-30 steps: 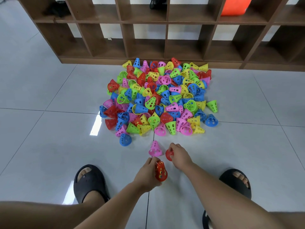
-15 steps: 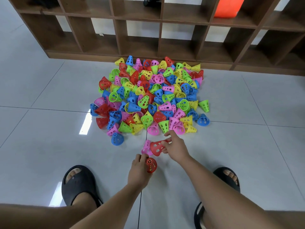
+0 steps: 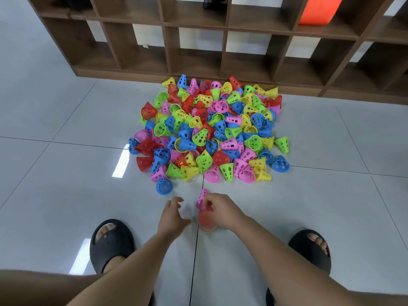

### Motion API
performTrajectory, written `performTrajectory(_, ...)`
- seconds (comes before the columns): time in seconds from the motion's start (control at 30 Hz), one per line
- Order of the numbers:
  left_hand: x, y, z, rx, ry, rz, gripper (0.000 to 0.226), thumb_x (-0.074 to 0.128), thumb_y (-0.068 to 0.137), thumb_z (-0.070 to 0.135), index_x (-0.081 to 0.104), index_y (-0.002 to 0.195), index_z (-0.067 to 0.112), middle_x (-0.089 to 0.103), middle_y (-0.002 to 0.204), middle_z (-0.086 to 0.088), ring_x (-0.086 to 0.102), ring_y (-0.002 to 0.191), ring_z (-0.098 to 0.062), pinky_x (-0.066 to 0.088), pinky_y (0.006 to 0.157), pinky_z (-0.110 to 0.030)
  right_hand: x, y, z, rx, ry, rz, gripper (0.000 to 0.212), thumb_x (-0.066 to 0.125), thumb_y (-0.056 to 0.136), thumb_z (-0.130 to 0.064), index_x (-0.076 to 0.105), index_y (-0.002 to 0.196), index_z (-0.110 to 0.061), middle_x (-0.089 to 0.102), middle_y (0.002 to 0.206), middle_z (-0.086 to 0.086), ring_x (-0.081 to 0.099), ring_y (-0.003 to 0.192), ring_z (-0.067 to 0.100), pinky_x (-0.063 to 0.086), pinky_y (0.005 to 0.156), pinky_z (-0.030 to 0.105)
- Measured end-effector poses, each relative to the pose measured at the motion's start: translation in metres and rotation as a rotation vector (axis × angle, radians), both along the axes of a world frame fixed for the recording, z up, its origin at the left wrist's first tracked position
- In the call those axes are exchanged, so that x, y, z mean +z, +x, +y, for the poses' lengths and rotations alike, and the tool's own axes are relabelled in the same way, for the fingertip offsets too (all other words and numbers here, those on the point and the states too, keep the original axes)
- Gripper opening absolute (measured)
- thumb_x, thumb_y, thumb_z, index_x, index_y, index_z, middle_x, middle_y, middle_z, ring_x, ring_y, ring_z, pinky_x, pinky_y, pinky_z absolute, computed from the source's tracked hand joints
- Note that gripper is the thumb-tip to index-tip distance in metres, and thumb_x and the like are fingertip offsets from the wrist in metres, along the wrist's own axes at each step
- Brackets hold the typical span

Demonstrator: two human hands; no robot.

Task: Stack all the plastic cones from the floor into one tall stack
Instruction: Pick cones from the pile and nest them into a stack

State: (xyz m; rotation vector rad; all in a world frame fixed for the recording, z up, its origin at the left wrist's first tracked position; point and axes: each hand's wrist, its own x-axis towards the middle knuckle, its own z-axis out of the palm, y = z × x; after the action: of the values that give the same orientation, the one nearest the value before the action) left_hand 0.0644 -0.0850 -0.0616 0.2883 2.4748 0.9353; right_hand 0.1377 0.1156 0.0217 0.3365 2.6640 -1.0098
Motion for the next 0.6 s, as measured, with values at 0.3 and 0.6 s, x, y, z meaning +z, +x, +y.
performTrajectory(0.3, 0.015, -0.07, -0.016, 0.176, -0.002, 0.132, 0.071, 0.088, 0.077, 0.023, 0.054, 0.138, 0.022, 0.051, 0.135, -0.009, 0.058, 0.118, -0.031, 0.054, 0.094, -0.042, -0.019, -0.003, -0.001, -0.168, -0.158, -0.025, 0.024, 0.079, 0.086, -0.049, 0.073, 0.093, -0.027, 0.07, 0.098, -0.009, 0.064, 0.09, 0.007, 0.053, 0.084, 0.027)
performTrajectory(0.6, 0.009, -0.089, -0.007, 0.107, -0.018, 0.138, 0.06, 0.075, 0.086, 0.014, 0.057, 0.142, 0.022, 0.053, 0.143, -0.007, 0.055, 0.126, -0.035, 0.051, 0.103, -0.046, -0.053, -0.011, 0.02, -0.412, -0.389, -0.212, 0.026, 0.052, 0.104, -0.033, 0.067, 0.125, -0.03, 0.074, 0.116, 0.001, 0.073, 0.096, 0.015, 0.054, 0.087, 0.034)
